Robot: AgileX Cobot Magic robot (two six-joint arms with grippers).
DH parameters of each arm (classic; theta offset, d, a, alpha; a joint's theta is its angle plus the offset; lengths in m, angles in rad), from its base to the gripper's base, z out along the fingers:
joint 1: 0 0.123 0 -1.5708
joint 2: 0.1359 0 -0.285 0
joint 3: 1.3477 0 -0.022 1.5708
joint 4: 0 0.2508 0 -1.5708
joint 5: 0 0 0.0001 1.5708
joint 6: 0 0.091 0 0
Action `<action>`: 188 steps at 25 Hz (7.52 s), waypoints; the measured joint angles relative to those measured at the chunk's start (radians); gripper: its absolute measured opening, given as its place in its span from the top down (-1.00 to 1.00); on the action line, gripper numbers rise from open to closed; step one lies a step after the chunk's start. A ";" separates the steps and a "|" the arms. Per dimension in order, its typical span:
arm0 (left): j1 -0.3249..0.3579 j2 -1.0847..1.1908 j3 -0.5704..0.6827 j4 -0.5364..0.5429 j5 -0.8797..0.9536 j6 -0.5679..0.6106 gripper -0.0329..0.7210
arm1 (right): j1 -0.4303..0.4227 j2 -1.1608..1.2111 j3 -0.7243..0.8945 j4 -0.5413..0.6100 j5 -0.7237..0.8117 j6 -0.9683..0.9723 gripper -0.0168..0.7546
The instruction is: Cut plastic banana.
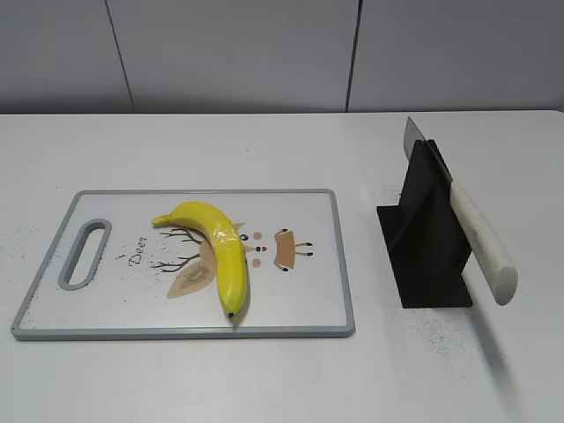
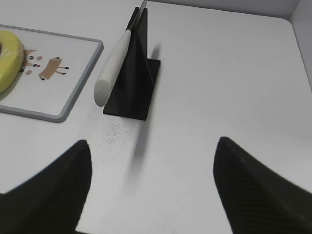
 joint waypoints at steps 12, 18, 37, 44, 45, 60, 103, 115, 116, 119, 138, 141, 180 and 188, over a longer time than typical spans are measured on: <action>0.000 0.000 0.000 0.000 0.000 0.000 -0.64 | 0.000 0.000 0.000 0.000 0.000 0.000 -0.57; 0.000 0.000 0.000 0.000 0.000 0.000 -0.64 | 0.000 0.000 0.000 0.000 0.000 0.000 -0.57; 0.000 0.000 0.000 0.000 0.000 0.000 -0.64 | 0.000 0.000 0.000 0.004 0.000 0.000 -0.57; 0.000 0.000 0.000 0.000 0.000 0.000 -0.64 | 0.000 0.006 0.000 0.006 -0.002 0.000 -0.57; 0.000 0.000 0.000 0.000 0.000 0.000 -0.64 | 0.000 0.023 -0.005 0.006 -0.002 0.000 -0.57; 0.000 0.000 0.000 0.000 0.000 0.000 -0.64 | 0.004 0.535 -0.226 0.025 0.011 0.233 -0.57; 0.000 0.000 0.000 0.000 0.000 0.000 -0.64 | 0.282 1.647 -0.552 -0.025 -0.014 0.419 -0.09; 0.000 0.000 0.000 0.000 0.000 0.000 -0.64 | 0.285 1.647 -0.552 -0.015 -0.014 0.429 0.54; 0.000 0.000 0.000 0.000 0.000 0.000 -0.64 | 0.285 1.647 -0.552 -0.015 -0.013 0.429 0.54; 0.000 0.000 0.000 0.000 0.000 0.000 -0.64 | 0.285 1.642 -0.552 -0.014 -0.001 0.429 0.54; 0.000 0.000 0.000 0.000 0.000 0.000 -0.64 | 0.285 1.503 -0.724 -0.058 0.118 0.437 0.54; 0.000 0.000 0.000 0.000 0.000 0.000 -0.64 | 0.285 1.499 -0.782 -0.072 0.158 0.433 0.54; -0.070 1.207 -0.606 -0.414 0.006 1.031 -0.64 | 0.410 1.802 -1.006 0.027 0.168 -0.895 0.54; -0.276 1.454 -0.766 -0.337 0.000 1.161 -0.64 | 0.410 1.838 -1.009 0.040 0.168 -0.992 0.54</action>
